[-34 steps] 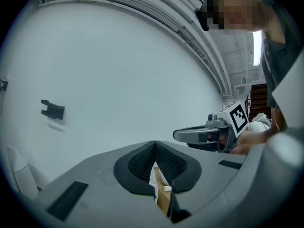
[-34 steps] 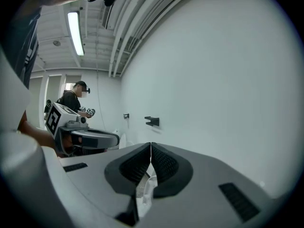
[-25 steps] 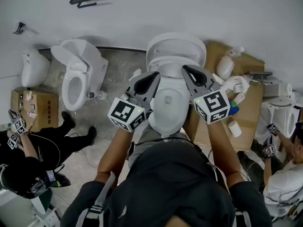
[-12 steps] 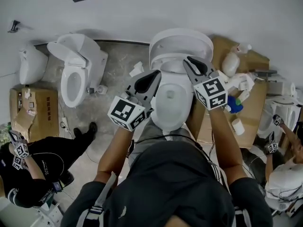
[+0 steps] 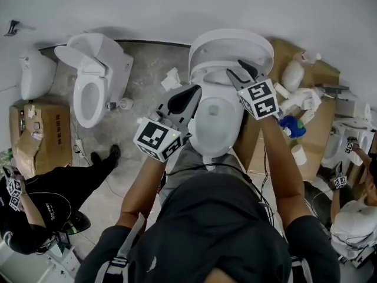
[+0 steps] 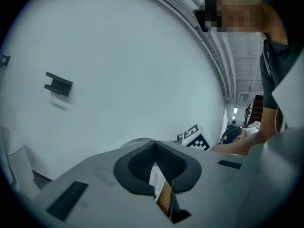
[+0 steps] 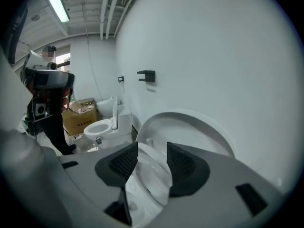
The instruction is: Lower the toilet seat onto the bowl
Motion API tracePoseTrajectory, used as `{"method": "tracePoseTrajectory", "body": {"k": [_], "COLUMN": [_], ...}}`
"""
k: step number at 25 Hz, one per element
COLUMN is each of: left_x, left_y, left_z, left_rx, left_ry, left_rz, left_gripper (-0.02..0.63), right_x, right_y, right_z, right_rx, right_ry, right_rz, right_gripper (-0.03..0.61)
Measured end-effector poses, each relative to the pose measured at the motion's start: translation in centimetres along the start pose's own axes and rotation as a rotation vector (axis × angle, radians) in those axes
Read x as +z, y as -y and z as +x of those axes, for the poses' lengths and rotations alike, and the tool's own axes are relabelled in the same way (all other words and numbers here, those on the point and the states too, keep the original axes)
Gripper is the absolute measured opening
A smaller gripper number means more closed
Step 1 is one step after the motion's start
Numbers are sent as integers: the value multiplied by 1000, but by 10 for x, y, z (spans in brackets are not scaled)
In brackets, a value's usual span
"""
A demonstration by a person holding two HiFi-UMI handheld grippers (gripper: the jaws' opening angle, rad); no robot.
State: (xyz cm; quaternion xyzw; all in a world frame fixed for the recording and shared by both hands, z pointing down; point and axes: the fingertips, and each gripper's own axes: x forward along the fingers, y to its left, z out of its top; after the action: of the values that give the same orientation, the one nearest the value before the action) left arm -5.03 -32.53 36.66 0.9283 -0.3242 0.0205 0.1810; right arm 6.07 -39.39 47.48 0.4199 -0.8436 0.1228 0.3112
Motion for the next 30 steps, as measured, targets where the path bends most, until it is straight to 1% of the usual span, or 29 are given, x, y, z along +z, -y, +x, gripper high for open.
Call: {"method": "tracePoseTrajectory", "body": {"k": [5,8,12,15,20,26,30], "left_x": [-8,-10,-12,-12,-14,-10,-13], "left_y": [-9,-13,-16,-17,-14,-10,-5], "left_z": [0,-1,0,2,7,15,12], "left_rx": [1,1,1,3,13,12,29], "left_ry": [-8,-11,-9,-8,-12,4,-1], "left_rz": [-14,-19,-23,-29,-35,-12,-9], "left_gripper": [5,5,5,5,5,5,5], "right_x": [-26,-33,-36,-35,-40,-39,-43], "right_y": [8,14,20,19,16,22,15], "right_z": [29,40,45,44,44,40,35], "right_rx": [-9,-36,-63,-46,-10,-21,0], "right_ry": [-91,-126,-121,-132,-145,-131,-135], "right_rz": [-49,-98,-158,-181,-181,-187,-195], "right_gripper": [190,192,193,176,167,166,163]}}
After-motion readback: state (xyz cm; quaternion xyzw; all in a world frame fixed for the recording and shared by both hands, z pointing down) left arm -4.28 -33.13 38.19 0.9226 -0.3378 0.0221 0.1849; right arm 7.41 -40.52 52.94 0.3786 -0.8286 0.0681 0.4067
